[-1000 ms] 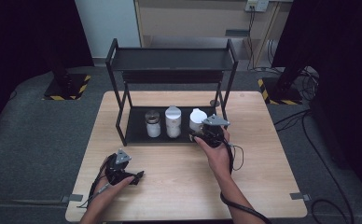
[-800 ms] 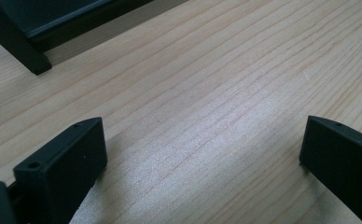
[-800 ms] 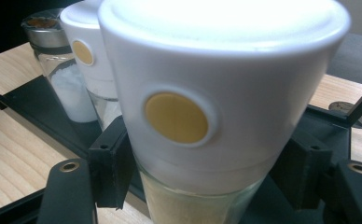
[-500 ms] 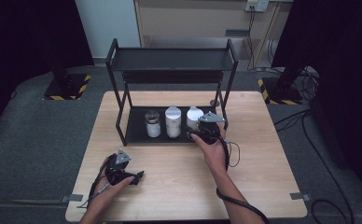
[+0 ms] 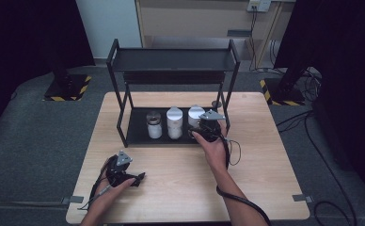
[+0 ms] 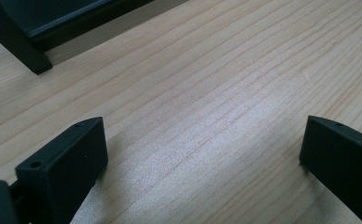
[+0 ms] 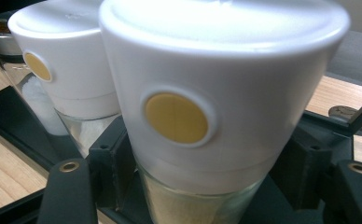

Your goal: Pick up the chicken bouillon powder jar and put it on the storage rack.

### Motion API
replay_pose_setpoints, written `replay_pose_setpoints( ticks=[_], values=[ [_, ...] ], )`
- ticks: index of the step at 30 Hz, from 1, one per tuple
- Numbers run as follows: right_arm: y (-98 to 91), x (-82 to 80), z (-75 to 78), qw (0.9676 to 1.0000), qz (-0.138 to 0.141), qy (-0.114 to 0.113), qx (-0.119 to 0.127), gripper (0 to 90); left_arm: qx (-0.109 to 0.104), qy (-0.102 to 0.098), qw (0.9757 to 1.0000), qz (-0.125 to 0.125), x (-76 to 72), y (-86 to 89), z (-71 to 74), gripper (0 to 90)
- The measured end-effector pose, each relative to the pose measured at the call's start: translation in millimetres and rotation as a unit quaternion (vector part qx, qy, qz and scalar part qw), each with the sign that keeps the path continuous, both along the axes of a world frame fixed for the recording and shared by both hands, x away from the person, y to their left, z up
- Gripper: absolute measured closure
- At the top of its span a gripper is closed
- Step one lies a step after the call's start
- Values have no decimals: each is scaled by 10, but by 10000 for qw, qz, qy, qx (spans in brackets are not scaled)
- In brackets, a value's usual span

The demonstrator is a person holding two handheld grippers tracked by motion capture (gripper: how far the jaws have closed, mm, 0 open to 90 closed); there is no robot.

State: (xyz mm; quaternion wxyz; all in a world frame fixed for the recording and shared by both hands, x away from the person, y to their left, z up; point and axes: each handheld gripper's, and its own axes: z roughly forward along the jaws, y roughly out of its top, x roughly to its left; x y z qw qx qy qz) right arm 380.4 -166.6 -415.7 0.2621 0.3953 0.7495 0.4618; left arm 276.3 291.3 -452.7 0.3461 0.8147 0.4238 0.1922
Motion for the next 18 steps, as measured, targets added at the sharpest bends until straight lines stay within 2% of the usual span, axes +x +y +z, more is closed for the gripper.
replay_pose_setpoints(
  ticks=[18],
  values=[
    [77, 82, -61, 9999, -64, 73, -50, 316, 12, 5, 10000, -7, 2, 1, 4, 0]
  ],
)
